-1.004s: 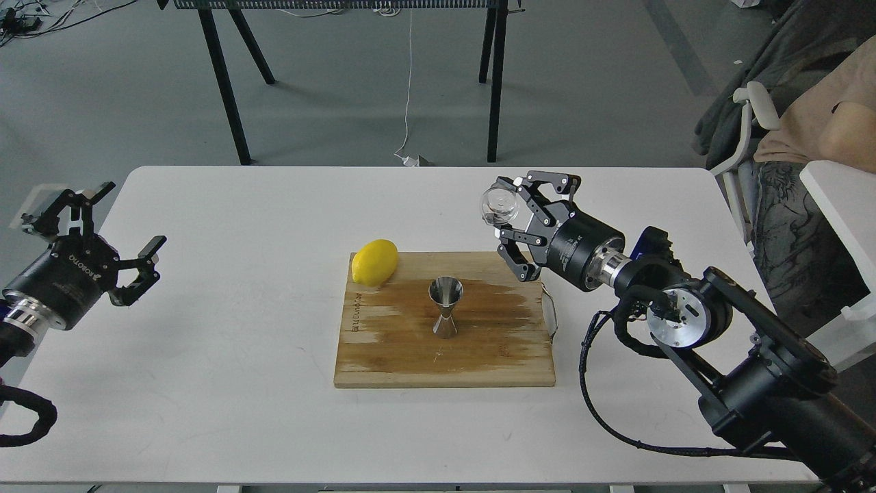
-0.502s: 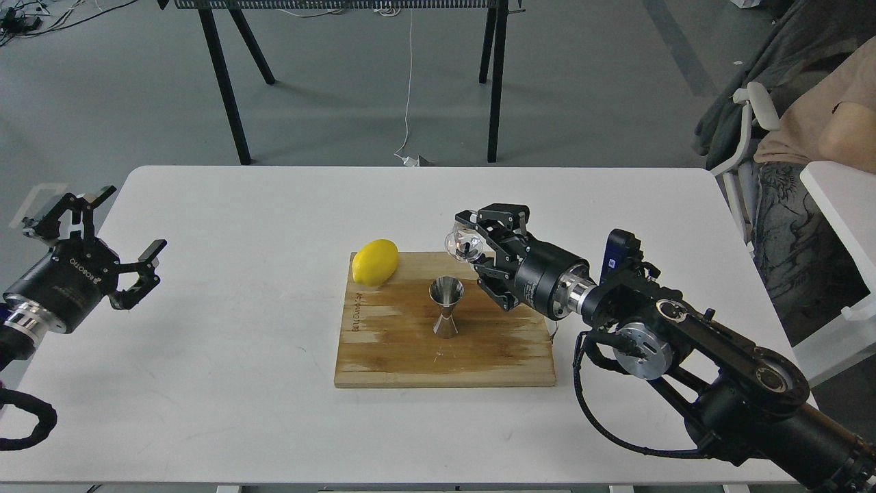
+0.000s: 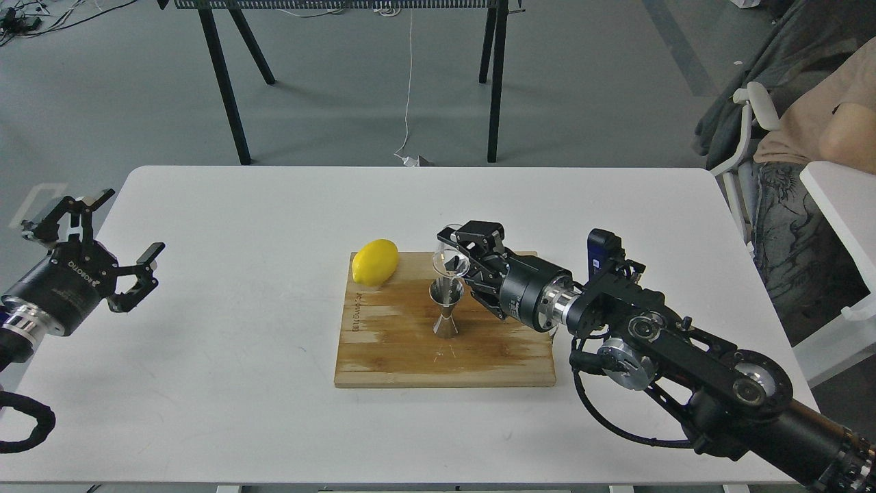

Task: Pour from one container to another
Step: 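Carry the glass with the right gripper above the jigger, then tilt the glass with the right gripper to pour into the jigger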

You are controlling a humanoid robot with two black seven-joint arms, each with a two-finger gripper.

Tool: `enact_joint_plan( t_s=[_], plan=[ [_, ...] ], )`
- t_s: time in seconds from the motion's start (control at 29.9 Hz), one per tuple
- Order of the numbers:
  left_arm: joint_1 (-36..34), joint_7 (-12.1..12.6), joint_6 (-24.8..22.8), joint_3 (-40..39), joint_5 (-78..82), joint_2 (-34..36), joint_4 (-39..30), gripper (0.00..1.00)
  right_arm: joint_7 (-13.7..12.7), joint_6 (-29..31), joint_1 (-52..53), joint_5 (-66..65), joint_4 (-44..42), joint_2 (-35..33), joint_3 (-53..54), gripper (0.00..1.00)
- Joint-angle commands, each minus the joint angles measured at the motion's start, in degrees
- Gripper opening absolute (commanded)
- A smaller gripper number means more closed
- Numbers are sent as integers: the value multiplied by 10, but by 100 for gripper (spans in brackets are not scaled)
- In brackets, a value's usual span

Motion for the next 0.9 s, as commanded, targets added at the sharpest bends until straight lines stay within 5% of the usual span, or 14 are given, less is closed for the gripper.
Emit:
enact_joint_plan(
  t_s=[0.0, 0.87],
  plan=[
    [0, 0, 0, 0, -1, 0, 0, 100, 0, 0, 5, -13, -1, -1, -2, 31],
    [4, 0, 0, -1, 0, 0, 1, 100, 2, -6, 31, -70, -7, -3, -48, 31]
  ],
)
